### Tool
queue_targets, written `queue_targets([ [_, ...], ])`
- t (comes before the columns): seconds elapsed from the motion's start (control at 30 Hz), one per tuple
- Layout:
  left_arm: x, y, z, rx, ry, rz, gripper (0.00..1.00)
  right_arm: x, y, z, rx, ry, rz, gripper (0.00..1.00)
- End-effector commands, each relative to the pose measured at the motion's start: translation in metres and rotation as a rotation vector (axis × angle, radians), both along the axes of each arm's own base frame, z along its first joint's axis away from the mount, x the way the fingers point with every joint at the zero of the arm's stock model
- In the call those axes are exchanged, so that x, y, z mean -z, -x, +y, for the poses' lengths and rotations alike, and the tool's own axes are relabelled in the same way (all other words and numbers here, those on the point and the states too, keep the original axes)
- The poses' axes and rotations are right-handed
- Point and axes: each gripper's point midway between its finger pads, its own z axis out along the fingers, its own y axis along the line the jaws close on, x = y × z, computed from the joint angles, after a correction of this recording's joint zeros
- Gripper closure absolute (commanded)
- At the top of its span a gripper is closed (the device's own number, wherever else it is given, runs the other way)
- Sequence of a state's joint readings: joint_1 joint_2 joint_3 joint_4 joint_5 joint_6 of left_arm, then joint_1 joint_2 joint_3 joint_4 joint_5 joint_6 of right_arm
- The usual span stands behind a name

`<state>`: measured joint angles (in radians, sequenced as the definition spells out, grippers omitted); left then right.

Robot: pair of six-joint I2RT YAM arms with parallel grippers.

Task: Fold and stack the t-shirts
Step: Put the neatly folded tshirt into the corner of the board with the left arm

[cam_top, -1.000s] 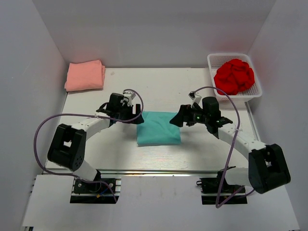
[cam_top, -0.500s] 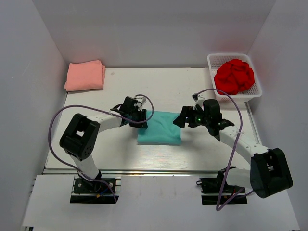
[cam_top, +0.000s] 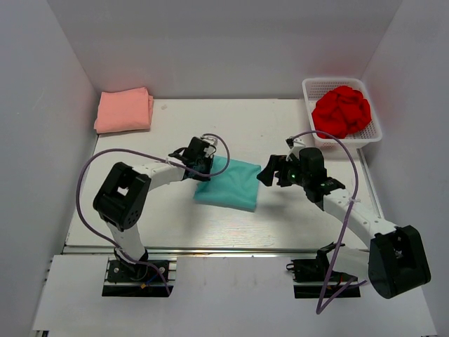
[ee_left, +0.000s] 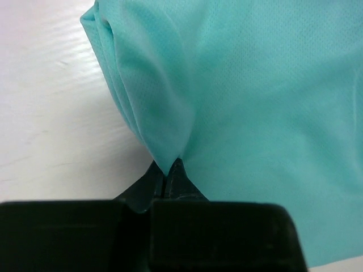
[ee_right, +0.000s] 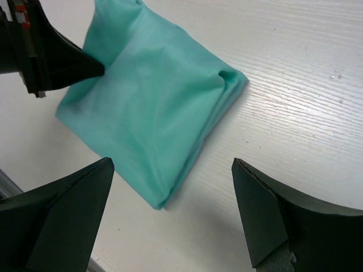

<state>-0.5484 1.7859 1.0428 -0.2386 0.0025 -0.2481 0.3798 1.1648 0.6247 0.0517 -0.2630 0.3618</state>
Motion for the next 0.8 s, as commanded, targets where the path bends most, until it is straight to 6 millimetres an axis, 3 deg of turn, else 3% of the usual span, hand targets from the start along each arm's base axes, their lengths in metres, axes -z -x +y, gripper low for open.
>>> queue_targets([
  [0.0, -0.042, -0.032, 0.018, -0.01, -0.109, -0.151, 1.0, -0.007, -0.008, -0.01, 0.05, 0.023, -0.058, 0.1],
  [0.1, -0.075, -0.056, 0.022, -0.003, -0.135, -0.244, 1.0, -0.004, -0.008, -0.011, 0.054, 0.037, -0.048, 0.1],
  [0.17, -0.092, -0.069, 0.035, -0.026, -0.22, -0.303, 1.0, -0.002, -0.008, -0.011, 0.054, 0.04, -0.039, 0.1],
  [0.2, -0.11, -0.081, 0.045, -0.078, -0.272, -0.354, 1.0, -0.001, -0.008, -0.011, 0.053, 0.041, -0.036, 0.1],
  [0.27, -0.122, -0.092, 0.06, -0.092, -0.36, -0.385, 1.0, 0.001, -0.008, -0.01, 0.042, 0.051, -0.027, 0.1],
  [0.3, -0.14, -0.101, 0.065, -0.111, -0.398, -0.431, 1.0, -0.001, -0.009, -0.01, 0.043, 0.052, -0.026, 0.1],
  [0.43, -0.168, -0.121, 0.087, -0.09, -0.536, -0.512, 1.0, 0.002, -0.011, -0.01, 0.043, 0.067, -0.005, 0.1],
  [0.47, -0.184, -0.129, 0.093, -0.108, -0.546, -0.546, 1.0, 0.003, -0.011, -0.01, 0.042, 0.069, -0.001, 0.1],
  [0.53, -0.191, -0.139, 0.1, -0.115, -0.592, -0.552, 1.0, 0.004, -0.012, -0.01, 0.046, 0.071, 0.006, 0.1],
  [0.57, -0.212, -0.147, 0.107, -0.126, -0.612, -0.588, 1.0, 0.005, -0.012, -0.01, 0.046, 0.071, 0.007, 0.1],
  [0.77, -0.242, -0.176, 0.148, -0.152, -0.731, -0.642, 1.0, 0.0, -0.016, -0.008, 0.045, 0.064, 0.001, 0.1],
])
